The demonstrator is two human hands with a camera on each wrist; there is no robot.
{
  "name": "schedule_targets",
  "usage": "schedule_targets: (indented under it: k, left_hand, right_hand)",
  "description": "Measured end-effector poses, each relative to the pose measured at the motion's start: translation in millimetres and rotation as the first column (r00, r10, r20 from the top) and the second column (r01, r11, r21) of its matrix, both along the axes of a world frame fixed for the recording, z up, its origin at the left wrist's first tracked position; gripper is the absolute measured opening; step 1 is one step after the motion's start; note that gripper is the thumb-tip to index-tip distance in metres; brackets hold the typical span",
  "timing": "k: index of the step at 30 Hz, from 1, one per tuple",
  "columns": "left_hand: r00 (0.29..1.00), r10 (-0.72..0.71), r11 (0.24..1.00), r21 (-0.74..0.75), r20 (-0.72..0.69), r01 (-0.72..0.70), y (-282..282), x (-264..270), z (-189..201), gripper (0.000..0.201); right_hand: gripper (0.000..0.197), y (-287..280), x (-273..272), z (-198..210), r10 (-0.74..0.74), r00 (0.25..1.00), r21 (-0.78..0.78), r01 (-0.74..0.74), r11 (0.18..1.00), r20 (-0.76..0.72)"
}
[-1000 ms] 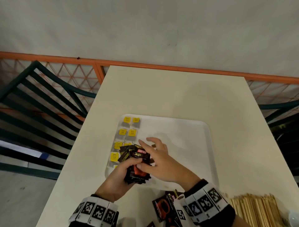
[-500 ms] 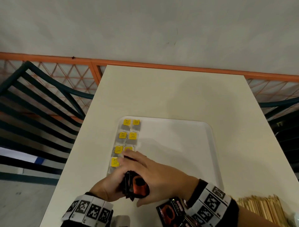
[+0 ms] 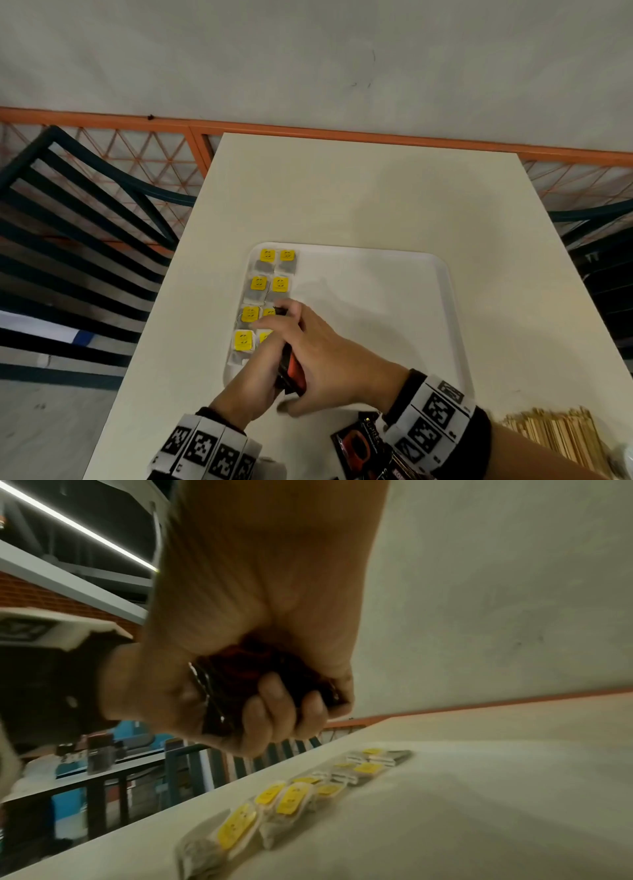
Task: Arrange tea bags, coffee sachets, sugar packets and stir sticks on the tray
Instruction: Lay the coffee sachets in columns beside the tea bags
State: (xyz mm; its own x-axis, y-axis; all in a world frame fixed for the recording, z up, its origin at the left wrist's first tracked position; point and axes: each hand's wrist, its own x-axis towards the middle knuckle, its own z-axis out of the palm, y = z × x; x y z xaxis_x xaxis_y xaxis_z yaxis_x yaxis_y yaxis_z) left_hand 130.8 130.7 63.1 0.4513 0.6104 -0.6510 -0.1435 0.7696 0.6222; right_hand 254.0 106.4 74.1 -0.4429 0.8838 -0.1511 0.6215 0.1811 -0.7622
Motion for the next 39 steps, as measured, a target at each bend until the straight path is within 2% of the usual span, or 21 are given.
schedule_targets:
  k: [2, 4, 6, 9, 12, 14, 16, 18, 19, 21, 23, 25, 27, 28, 30, 32, 36, 37, 39]
  left_hand:
    - [1.0, -0.024, 0.999, 0.031, 0.02, 0.023, 5, 2, 2, 0.036]
    - [0.992, -0.018, 1.0, 0.005, 0.128, 0.018, 10, 0, 1, 0.03]
    - [0.976, -0.037, 0.999, -0.018, 0.216, 0.042, 13, -3, 5, 0.031]
    - [0.967, -0.074, 0.996, -0.023, 0.242, 0.082, 15, -5, 0, 0.029]
    - [0.97, -0.085, 0.996, -0.019, 0.226, 0.091, 18, -5, -3, 0.026]
    - [0.971, -0.079, 0.997, -0.007, 0.227, 0.083, 20, -7, -4, 0.021]
    - [0.965, -0.154, 0.988, 0.049, 0.211, 0.146, 23, -9, -11, 0.041]
    - [0.962, -0.238, 0.969, 0.107, 0.135, 0.225, 25, -11, -18, 0.056]
    - [0.965, -0.237, 0.968, 0.119, 0.113, 0.223, 26, -12, -21, 0.058]
    - [0.976, -0.194, 0.975, 0.13, 0.095, 0.181, 28, -14, -27, 0.061]
    - [0.991, -0.101, 0.989, 0.12, 0.092, 0.089, 31, -15, -34, 0.063]
    - [0.995, 0.004, 0.992, 0.128, 0.102, -0.017, 34, -16, -40, 0.061]
    - [0.997, 0.059, 0.984, 0.165, 0.056, -0.067, 39, -19, -45, 0.059]
    - [0.996, 0.072, 0.981, 0.177, 0.053, -0.08, 41, -20, -46, 0.055]
    - [0.994, 0.081, 0.976, 0.198, 0.074, -0.094, 45, -23, -47, 0.041]
    - [0.993, 0.095, 0.975, 0.196, 0.067, -0.107, 49, -26, -50, 0.037]
    - [0.988, 0.145, 0.975, 0.165, 0.051, -0.152, 54, -31, -56, 0.039]
    - [0.984, 0.172, 0.972, 0.155, 0.044, -0.176, 56, -33, -57, 0.033]
    - [0.977, 0.213, 0.965, 0.151, 0.013, -0.213, 57, -38, -59, 0.021]
  right_hand:
    - [0.097, 5, 5, -5, -0.101, 0.99, -0.019, 0.099, 0.995, -0.101]
    - [0.101, 10, 12, -8, -0.143, 0.976, -0.033, 0.139, 0.99, -0.165]
    - [0.104, 12, 18, -9, -0.126, 0.975, -0.029, 0.123, 0.992, -0.184]
    - [0.11, 14, 18, -10, -0.069, 0.98, -0.007, 0.069, 0.998, -0.184]
    - [0.106, 16, 16, -12, -0.046, 0.985, 0.028, 0.052, 0.998, -0.167]
    - [0.107, 19, 16, -18, -0.01, 0.998, 0.104, 0.016, 0.994, -0.063]
    - [0.116, 22, 17, -24, 0.03, 0.995, 0.182, -0.048, 0.982, 0.099]
    - [0.125, 25, 18, -28, 0.063, 0.982, 0.169, -0.094, 0.981, 0.18]
    - [0.129, 25, 19, -29, 0.076, 0.983, 0.122, -0.098, 0.988, 0.169]
    - [0.132, 25, 20, -28, 0.05, 0.997, -0.042, -0.048, 0.998, 0.06]
    - [0.118, 27, 19, -28, -0.085, 0.987, -0.169, 0.061, 0.984, -0.14]
    - [0.093, 30, 17, -36, -0.333, 0.888, -0.219, 0.272, 0.937, -0.318]
    - [0.073, 33, 17, -45, -0.569, 0.747, -0.307, 0.484, 0.82, -0.343]
    - [0.06, 35, 18, -48, -0.623, 0.723, -0.353, 0.523, 0.776, -0.298]
    - [0.03, 38, 21, -52, -0.653, 0.715, -0.459, 0.507, 0.73, -0.25]
    - [0.011, 40, 21, -54, -0.692, 0.658, -0.56, 0.467, 0.684, -0.296]
    - [0.002, 51, 21, -59, -0.731, 0.606, -0.6, 0.47, 0.648, -0.314]
    - [0.002, 56, 22, -60, -0.753, 0.579, -0.604, 0.49, 0.629, -0.314]
    - [0.002, 69, 30, -60, -0.827, 0.468, -0.614, 0.565, 0.551, -0.311]
